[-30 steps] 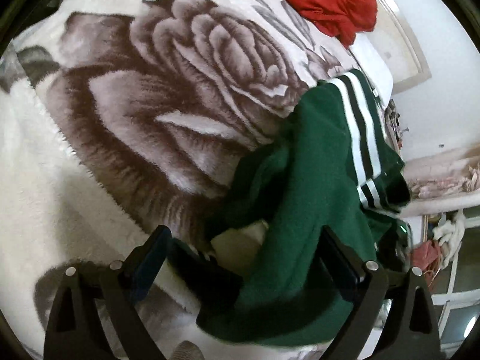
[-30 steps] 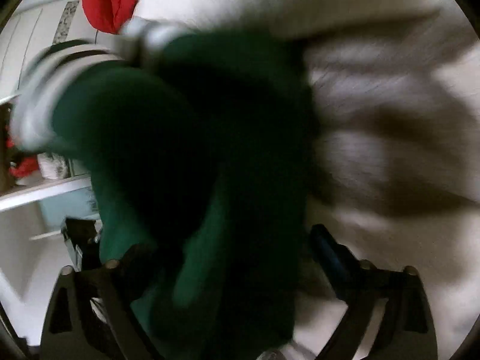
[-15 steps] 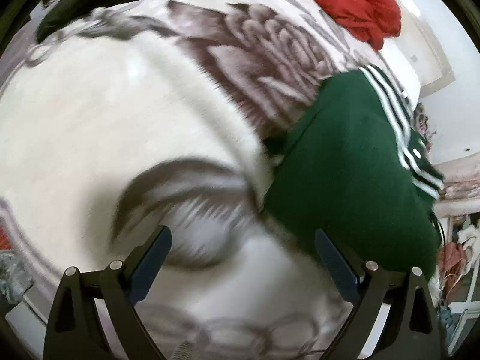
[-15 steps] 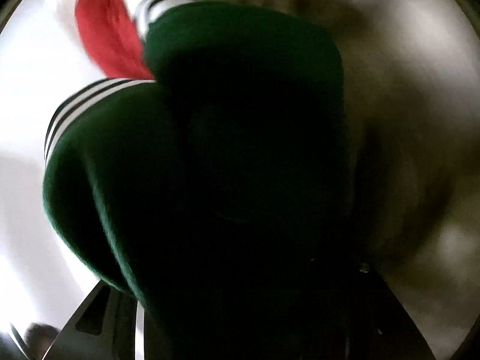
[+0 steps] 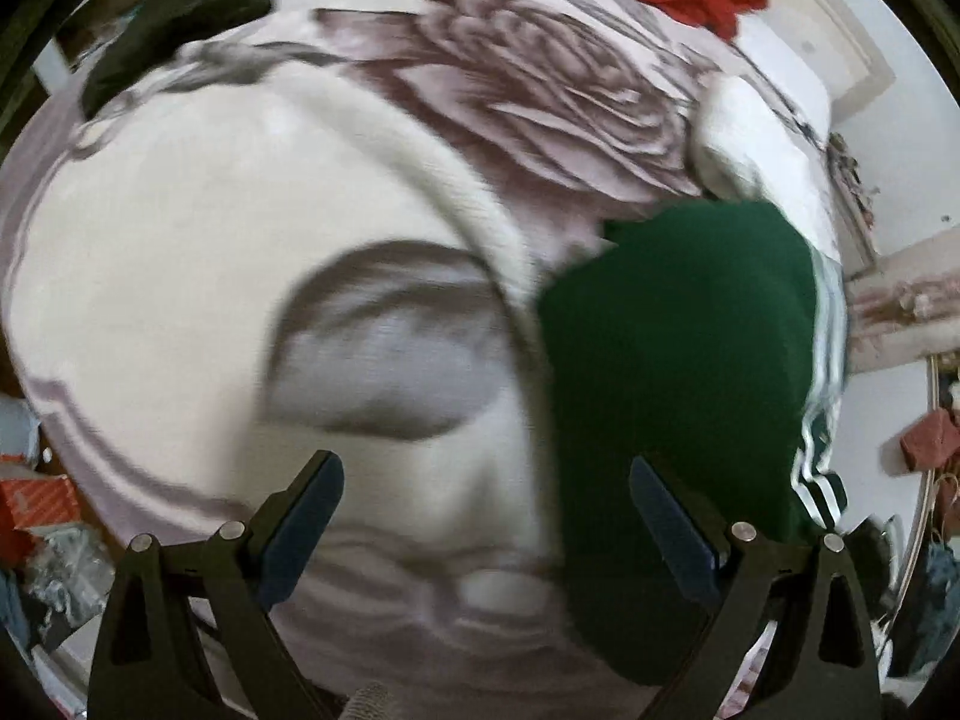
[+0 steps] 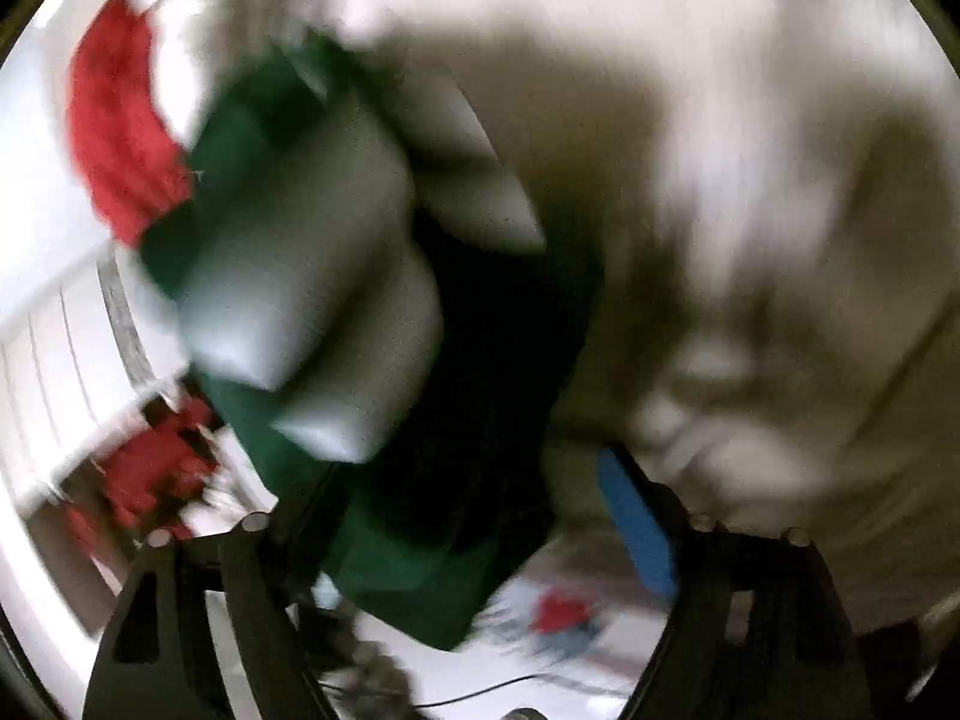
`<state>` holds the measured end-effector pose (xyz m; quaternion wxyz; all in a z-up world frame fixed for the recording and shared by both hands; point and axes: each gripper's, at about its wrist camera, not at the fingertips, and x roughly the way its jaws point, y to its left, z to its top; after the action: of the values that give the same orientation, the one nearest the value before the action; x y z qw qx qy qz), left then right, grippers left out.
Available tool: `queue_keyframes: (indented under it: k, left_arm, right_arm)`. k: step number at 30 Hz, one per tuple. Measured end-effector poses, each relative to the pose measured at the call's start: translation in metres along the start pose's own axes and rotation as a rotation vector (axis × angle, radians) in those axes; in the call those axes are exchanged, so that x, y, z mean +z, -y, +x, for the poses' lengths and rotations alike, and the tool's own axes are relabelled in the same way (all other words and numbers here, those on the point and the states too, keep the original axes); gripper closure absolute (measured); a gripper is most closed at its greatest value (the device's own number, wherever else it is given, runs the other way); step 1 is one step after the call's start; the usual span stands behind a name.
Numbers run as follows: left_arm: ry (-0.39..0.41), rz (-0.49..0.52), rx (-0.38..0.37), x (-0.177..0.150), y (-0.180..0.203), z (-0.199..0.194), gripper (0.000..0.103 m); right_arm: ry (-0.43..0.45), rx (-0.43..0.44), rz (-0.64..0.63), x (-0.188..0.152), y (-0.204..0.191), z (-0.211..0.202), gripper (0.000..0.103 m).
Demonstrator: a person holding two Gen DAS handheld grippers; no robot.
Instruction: Fold large clothes
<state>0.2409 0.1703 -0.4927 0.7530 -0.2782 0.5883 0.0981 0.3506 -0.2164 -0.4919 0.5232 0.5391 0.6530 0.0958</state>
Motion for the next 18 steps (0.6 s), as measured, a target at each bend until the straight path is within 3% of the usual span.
queue_keyframes:
  k: [3,7,8,9,10,14,16,18]
  left_arm:
    - [0.012,0.017,-0.017,-0.008,0.027,0.017,0.004]
    - [0.049,0.032,0.007,-0.012,0.047,0.027,0.004]
    - [0.06,0.043,0.024,-0.012,0.049,0.026,0.004]
    - [0.067,0.053,0.04,-0.011,0.05,0.024,0.004]
    - [0.068,0.062,0.048,-0.012,0.05,0.022,0.004]
    - [0.084,0.085,0.03,-0.012,0.059,0.009,0.004]
    - [0.095,0.099,0.005,-0.012,0.072,0.009,0.004]
    - [0.087,0.116,-0.013,-0.01,0.09,0.022,0.004]
  right_arm:
    - [0.035,-0.067,-0.186,0.039,-0.036,-0.007,0.017]
    - [-0.058,-0.1,-0.337,0.081,-0.063,0.028,0.019]
    - [-0.046,-0.108,-0.401,0.077,-0.076,0.031,0.043]
    - [-0.031,-0.153,-0.457,0.072,-0.089,0.034,0.059]
    - [-0.007,-0.166,-0.478,0.067,-0.092,0.035,0.068]
    - [0.16,-0.048,-0.373,0.051,-0.106,-0.024,0.072]
    - [0.223,-0.035,-0.321,0.038,-0.096,-0.05,0.073]
    - [0.237,-0.066,-0.248,0.048,-0.071,-0.051,0.071]
